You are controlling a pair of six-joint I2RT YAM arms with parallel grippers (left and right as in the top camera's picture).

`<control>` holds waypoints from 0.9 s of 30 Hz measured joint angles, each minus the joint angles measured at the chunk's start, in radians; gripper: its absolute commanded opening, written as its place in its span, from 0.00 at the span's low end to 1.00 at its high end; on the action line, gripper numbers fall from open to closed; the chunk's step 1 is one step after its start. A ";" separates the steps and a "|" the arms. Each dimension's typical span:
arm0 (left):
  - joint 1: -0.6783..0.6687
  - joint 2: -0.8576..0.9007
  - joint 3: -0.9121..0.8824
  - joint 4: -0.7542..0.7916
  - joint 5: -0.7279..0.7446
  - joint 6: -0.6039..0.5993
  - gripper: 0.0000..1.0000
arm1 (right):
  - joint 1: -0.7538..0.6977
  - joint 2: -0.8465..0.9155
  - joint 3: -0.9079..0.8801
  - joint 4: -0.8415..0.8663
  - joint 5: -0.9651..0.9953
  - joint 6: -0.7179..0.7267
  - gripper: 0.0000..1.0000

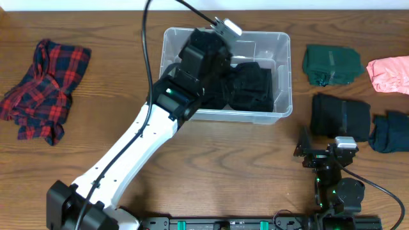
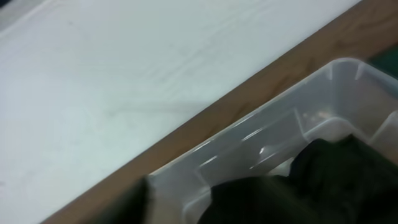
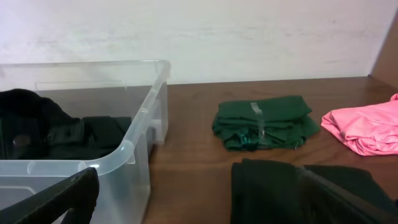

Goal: Pack container
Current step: 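Release the black garment in the bin and withdraw left gripper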

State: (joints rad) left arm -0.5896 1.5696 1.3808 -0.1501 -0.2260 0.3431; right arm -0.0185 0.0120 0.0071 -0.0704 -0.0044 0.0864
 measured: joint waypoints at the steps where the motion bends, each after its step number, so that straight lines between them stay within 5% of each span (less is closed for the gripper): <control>1: 0.006 0.006 0.000 0.003 0.013 -0.018 0.20 | 0.000 0.000 0.000 0.000 0.000 0.000 0.99; 6: 0.052 0.100 0.000 0.004 0.091 -0.124 0.08 | 0.000 0.000 0.000 0.000 0.000 0.000 0.99; 27: 0.078 0.444 0.002 -0.160 0.313 -0.182 0.08 | 0.000 0.000 0.000 0.000 0.000 0.000 0.99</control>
State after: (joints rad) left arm -0.5114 2.0132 1.3827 -0.3099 0.0872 0.1608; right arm -0.0185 0.0120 0.0071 -0.0700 -0.0044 0.0864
